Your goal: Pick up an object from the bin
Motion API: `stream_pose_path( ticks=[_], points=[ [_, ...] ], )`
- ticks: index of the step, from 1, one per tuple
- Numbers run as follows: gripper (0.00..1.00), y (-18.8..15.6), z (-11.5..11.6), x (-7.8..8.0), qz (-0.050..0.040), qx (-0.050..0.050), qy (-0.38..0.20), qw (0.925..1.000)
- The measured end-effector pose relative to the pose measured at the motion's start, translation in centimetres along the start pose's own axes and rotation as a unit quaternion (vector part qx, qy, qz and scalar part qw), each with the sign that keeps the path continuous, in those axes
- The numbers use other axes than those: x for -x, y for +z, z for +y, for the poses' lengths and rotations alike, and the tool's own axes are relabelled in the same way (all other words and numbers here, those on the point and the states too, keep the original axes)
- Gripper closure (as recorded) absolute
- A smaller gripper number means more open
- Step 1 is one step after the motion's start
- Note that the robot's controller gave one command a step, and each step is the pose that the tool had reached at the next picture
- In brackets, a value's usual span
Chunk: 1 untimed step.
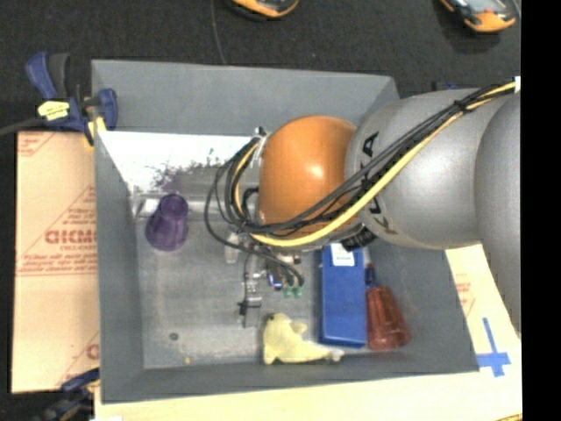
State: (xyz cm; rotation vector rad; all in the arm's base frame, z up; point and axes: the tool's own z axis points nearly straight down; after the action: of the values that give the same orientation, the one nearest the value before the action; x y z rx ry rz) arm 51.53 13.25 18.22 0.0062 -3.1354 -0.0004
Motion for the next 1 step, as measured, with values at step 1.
stream_pose_path(
  ticks=[1],
  points=[
    [0.0, -0.45, -0.06, 0.18, -0.004, 0.001, 0.002, 1.0]
  ],
)
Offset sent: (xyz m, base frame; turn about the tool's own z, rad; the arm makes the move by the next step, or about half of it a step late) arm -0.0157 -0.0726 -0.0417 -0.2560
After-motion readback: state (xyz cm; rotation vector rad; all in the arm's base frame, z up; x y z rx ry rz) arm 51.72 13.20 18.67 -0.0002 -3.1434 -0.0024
